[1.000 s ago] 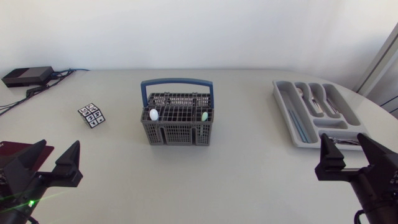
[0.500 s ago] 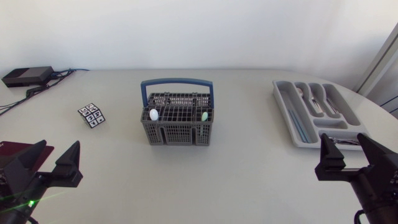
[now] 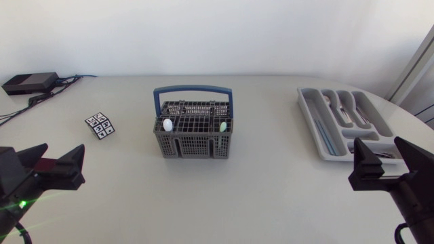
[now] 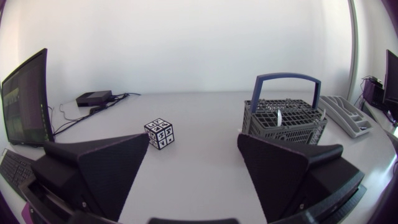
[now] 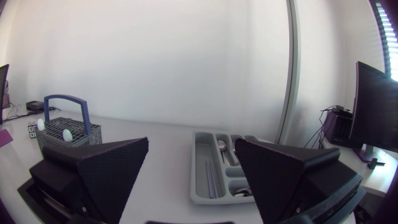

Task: Transfer all utensils from the basket to the drawer tray.

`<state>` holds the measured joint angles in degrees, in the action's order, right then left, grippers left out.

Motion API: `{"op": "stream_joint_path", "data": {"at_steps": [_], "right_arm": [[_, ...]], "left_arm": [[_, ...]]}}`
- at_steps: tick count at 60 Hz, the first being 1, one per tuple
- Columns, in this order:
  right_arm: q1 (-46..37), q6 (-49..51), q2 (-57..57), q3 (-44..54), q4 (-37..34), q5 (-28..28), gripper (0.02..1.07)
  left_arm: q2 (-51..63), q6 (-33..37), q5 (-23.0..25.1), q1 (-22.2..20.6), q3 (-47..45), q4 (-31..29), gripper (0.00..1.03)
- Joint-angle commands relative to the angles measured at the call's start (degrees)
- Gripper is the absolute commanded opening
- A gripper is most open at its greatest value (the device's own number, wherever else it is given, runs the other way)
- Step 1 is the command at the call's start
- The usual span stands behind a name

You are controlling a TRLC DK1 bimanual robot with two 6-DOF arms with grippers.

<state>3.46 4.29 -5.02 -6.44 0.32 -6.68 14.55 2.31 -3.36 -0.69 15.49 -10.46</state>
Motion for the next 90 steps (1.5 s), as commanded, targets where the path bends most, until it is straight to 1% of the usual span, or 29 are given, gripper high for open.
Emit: {"op": "stream_joint_path", "data": {"at_steps": [1, 6, 9, 19, 25, 27, 29, 31, 35, 36, 42, 47, 50, 52, 54, 59, 63, 68, 75, 78, 82, 90], "right_arm": [[1.0, -0.7, -4.0, -2.2, 1.4, -0.4, 1.02], [2.4, -0.7, -8.4, -3.8, 2.2, -0.7, 1.02], [3.1, -0.8, -10.6, -4.6, 2.6, -0.9, 1.02], [6.1, -2.1, -17.9, -7.4, 3.2, -2.0, 1.02], [7.2, -3.3, -21.1, -8.9, 3.2, -2.1, 1.02], [7.3, -3.8, -21.9, -9.2, 3.2, -2.1, 1.02], [7.5, -4.3, -23.1, -9.9, 3.1, -2.1, 1.02], [7.9, -4.9, -24.8, -11.0, 2.6, -2.1, 1.02], [8.8, -5.4, -26.3, -12.0, 1.9, -2.2, 1.02], [8.9, -5.6, -26.7, -12.5, 1.3, -2.3, 1.02], [10.2, -6.0, -29.3, -15.4, -2.1, -2.3, 1.02], [10.5, -5.9, -31.2, -18.0, -5.2, -2.4, 1.02], [10.9, -5.7, -32.5, -19.7, -7.3, -2.4, 1.02], [11.7, -5.3, -34.4, -21.7, -10.0, -2.3, 1.02], [12.3, -4.8, -35.7, -22.9, -11.8, -2.3, 1.02], [13.0, -4.0, -38.7, -25.8, -15.0, -0.4, 1.02], [12.8, -3.9, -40.3, -27.9, -17.5, 4.0, 1.02], [12.0, -0.8, -41.9, -30.0, -20.0, 9.7, 1.02], [12.2, 6.1, -44.0, -31.4, -22.5, 12.0, 1.02], [12.0, 6.8, -45.0, -31.4, -22.5, 13.6, 1.02], [12.1, 7.1, -46.7, -31.8, -22.5, 14.9, 1.02], [13.5, 7.1, -49.5, -33.4, -22.7, 17.0, 1.02]], "left_arm": [[5.8, -2.1, -0.1, -1.3, 4.9, 0.7, 0.99], [11.2, -3.1, -0.3, -3.5, 9.3, -0.3, 0.99], [14.9, -3.3, -1.3, -4.6, 12.8, -2.8, 0.99], [29.4, -1.7, -1.5, -8.7, 24.5, -12.7, 0.99], [37.4, -0.5, -1.5, -11.4, 29.3, -16.4, 0.99], [38.7, -0.5, -1.5, -11.6, 30.3, -16.9, 0.99], [41.9, -0.4, -1.0, -12.2, 32.3, -17.9, 0.99], [46.2, 0.3, 0.5, -12.5, 35.5, -19.7, 0.99], [50.1, 0.9, 1.5, -12.5, 38.5, -21.4, 0.99], [52.0, 0.9, 2.5, -12.5, 39.7, -21.7, 0.99], [56.6, 0.9, 6.3, -12.5, 42.9, -22.1, 0.99], [59.6, 0.8, 11.4, -12.5, 45.3, -22.3, 0.99], [60.9, 0.8, 13.6, -12.5, 46.3, -22.3, 0.99], [63.1, 0.9, 16.3, -12.4, 47.9, -22.1, 0.99], [64.3, 0.9, 17.2, -12.5, 48.7, -22.1, 0.99], [67.0, 1.6, 18.0, -12.5, 50.4, -21.4, 0.97], [68.8, 2.3, 19.3, -12.8, 51.4, -20.7, 0.96], [70.7, 3.2, 20.1, -13.1, 52.5, -20.4, 0.94], [71.9, 5.2, 20.7, -13.3, 53.7, -20.5, 0.94], [72.2, 6.3, 21.5, -13.2, 53.9, -20.5, 0.91], [73.0, 7.1, 21.7, -13.3, 54.0, -20.5, 0.91], [74.8, 8.9, 22.8, -13.0, 54.9, -20.4, 0.82]]}}
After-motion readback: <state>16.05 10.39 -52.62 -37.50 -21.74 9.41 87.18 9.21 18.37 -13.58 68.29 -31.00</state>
